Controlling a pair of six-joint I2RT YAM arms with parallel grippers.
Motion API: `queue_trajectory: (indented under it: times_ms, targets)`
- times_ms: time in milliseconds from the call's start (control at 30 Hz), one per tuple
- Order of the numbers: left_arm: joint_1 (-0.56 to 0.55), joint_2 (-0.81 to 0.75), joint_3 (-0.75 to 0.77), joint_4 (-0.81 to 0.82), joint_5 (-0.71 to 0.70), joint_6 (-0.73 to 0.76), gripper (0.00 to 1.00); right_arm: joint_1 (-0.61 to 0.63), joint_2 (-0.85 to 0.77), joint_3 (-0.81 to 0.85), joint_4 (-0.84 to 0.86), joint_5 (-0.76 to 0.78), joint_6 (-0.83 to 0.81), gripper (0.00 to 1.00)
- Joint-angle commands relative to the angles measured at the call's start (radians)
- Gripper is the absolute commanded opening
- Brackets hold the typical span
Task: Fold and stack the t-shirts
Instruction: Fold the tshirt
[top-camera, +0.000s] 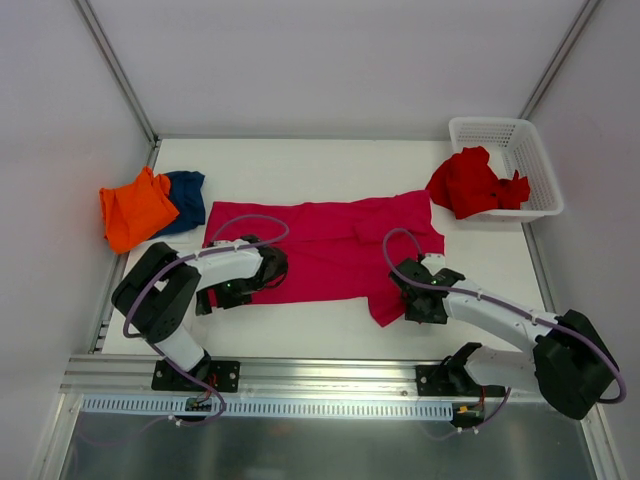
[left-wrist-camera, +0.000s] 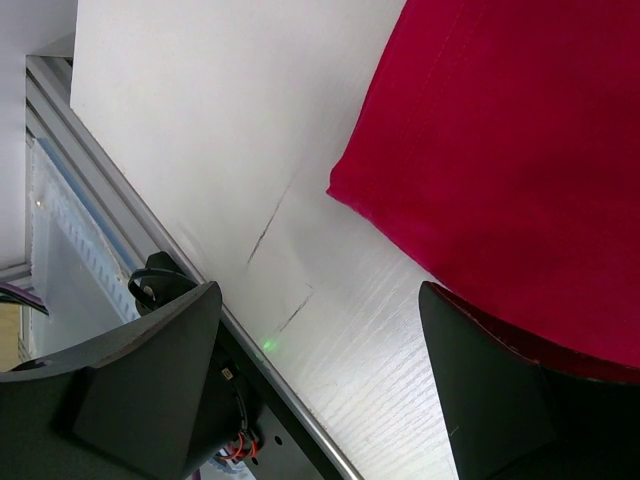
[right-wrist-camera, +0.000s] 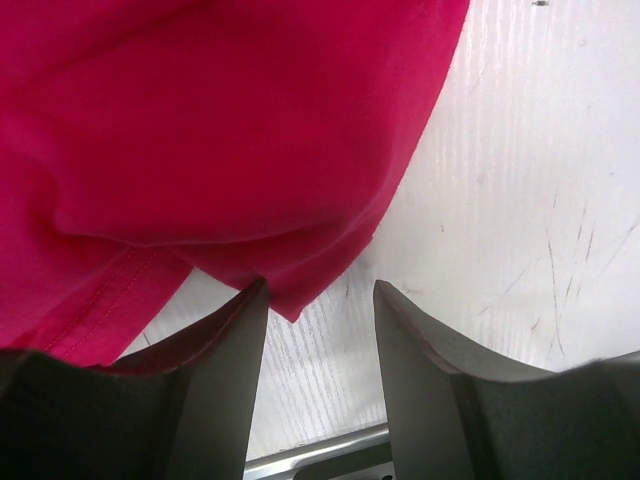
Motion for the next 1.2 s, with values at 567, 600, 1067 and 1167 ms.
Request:
queue_trajectory:
  times_ms: [567,600,1067,1167]
  targets:
    - [-0.013,0.084,0.064,-0.007,0.0,0.047,0.38,0.009,-0.033,-0.02,0.005,-0.023,0.026,0.0]
    - [-0.013,0.084,0.062,-0.007,0.0,0.047,0.38,0.012,-0.048,-0.006,-0.016,-0.015,0.029,0.0]
    - [0.076,-0.025,0.006,0.07,0.027,0.126,0.74,0.014,-0.286,0.084,-0.184,0.048,-0.037,0.0]
    - [0.153,-0.16,-0.097,0.266,0.142,0.277,0.73,0.014,-0.3,0.081,-0.17,0.036,-0.057,0.01]
